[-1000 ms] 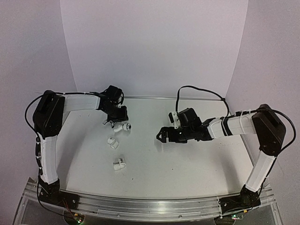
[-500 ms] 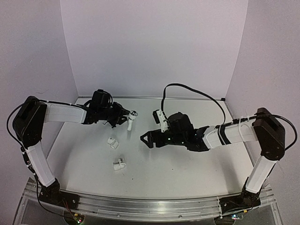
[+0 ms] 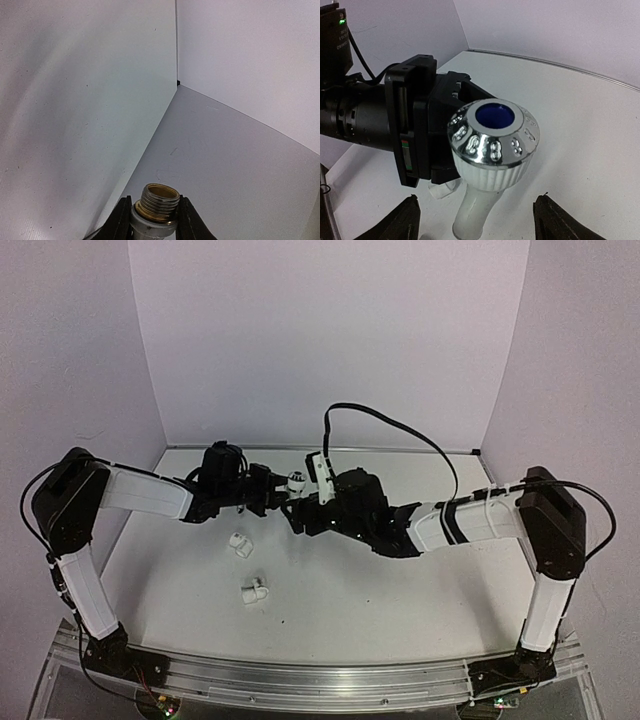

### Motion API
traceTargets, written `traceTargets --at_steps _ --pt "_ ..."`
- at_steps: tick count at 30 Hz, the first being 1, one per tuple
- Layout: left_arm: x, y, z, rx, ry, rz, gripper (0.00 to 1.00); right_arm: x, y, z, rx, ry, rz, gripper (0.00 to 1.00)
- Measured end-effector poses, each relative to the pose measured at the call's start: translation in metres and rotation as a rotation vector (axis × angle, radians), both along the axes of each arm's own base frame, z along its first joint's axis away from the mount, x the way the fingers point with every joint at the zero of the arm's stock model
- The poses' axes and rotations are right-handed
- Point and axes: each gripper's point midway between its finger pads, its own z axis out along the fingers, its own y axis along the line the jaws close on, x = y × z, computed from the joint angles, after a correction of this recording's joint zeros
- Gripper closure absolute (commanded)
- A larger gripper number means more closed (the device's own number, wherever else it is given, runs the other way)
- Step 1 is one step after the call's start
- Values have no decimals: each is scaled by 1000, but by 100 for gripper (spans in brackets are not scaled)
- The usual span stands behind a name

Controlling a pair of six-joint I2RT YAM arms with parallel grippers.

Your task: Install the water faucets

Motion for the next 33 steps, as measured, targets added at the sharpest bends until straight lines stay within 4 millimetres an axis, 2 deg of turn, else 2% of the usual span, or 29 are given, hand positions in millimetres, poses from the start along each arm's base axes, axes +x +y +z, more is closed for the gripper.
traceTargets --at_steps 4,9,12,14,15,16,17,18,19,21,23,27,30,33 --pt "0 -2 3 -21 0 0 100 13 4 -4 -22 -25 -48 33" --pt "0 -5 7 -34 -11 -4 100 28 5 -11 -53 -50 -109 48" --pt "0 -6 7 -38 -12 -4 100 31 7 -9 -62 -66 -124 69" --pt "1 -7 8 -43 -16 -1 100 32 9 -8 -64 -74 -135 92" --pt "1 -6 9 -45 -20 4 95 34 6 -8 -73 -77 -157 99" --pt "3 -5 9 -46 -28 10 83 36 4 -9 -79 -78 -166 100" --pt "5 -4 10 -48 -36 18 64 37 3 -10 -80 -77 -168 100" --pt "5 -3 11 -46 -44 17 40 37 3 -10 -79 -76 -167 100" --pt "4 -3 10 -39 -57 9 22 38 2 -10 -84 -81 -167 100" --pt "0 -3 6 -9 -92 -18 6 35 1 -12 -97 -84 -149 100" --pt "-8 2 1 39 -138 -55 1 26 -2 -17 -115 -71 -100 100" --pt "-27 23 2 142 -274 -122 0 4 -14 -20 -125 -13 37 100" --pt "-37 33 25 193 -443 -187 0 -15 -27 -8 -80 41 158 100" --pt "-52 27 50 189 -621 -292 0 -28 -39 11 -12 85 259 100"
